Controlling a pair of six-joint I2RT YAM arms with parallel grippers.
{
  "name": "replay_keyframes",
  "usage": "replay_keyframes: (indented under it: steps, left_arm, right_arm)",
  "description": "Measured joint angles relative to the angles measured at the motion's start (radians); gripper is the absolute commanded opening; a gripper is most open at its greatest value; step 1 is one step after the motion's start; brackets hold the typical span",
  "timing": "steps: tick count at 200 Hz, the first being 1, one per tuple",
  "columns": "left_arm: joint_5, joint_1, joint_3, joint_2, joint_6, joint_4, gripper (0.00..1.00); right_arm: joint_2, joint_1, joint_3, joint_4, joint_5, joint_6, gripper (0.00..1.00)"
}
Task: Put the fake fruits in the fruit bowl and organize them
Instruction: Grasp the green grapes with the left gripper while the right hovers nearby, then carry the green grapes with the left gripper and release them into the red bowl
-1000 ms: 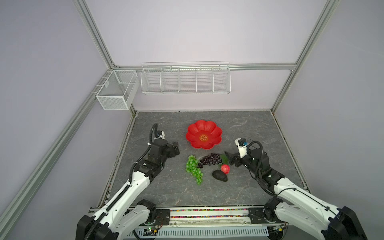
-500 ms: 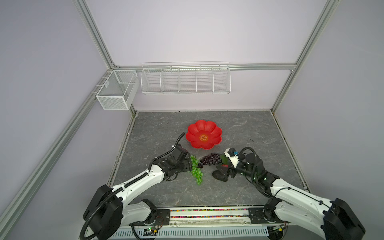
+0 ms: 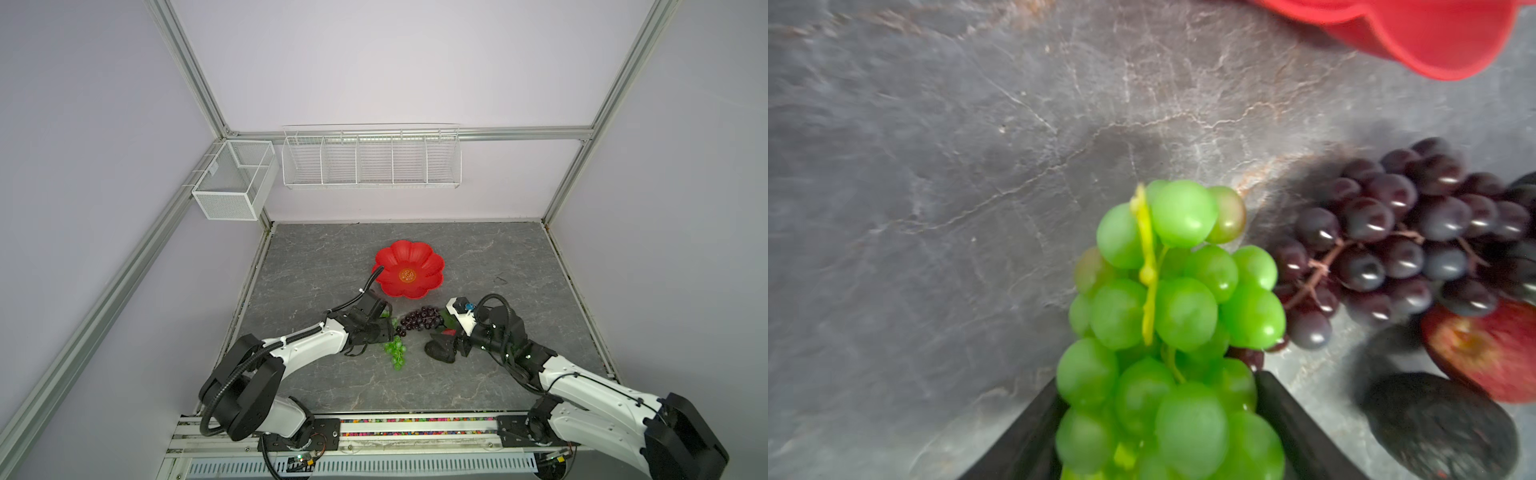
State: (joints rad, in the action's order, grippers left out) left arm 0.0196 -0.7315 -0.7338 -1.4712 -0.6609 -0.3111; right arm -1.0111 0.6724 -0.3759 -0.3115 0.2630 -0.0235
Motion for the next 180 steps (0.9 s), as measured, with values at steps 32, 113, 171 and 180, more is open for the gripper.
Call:
replay_keyframes:
  steps: [32,113,171,180]
  left_arm:
    - [0.001,0.0,-0.011,-0.029,0.005,0.032,0.46]
    - [-0.023,0.0,-0.007,0.101,0.048,0.033,0.17]
    - [-0.047,0.0,-0.009,0.204,0.08,-0.024,0.17]
    - [-0.048,0.0,-0.011,0.219,0.089,-0.031,0.17]
  right_arm:
    - [-0.008,0.0,-0.002,0.0,0.0,0.0,0.88]
    - [-0.072,0.005,-0.013,-0.034,0.017,0.002,0.88]
    - [-0.074,0.005,-0.013,-0.062,-0.003,0.009,0.88]
    - [-0.074,0.005,-0.013,-0.063,-0.019,0.013,0.88]
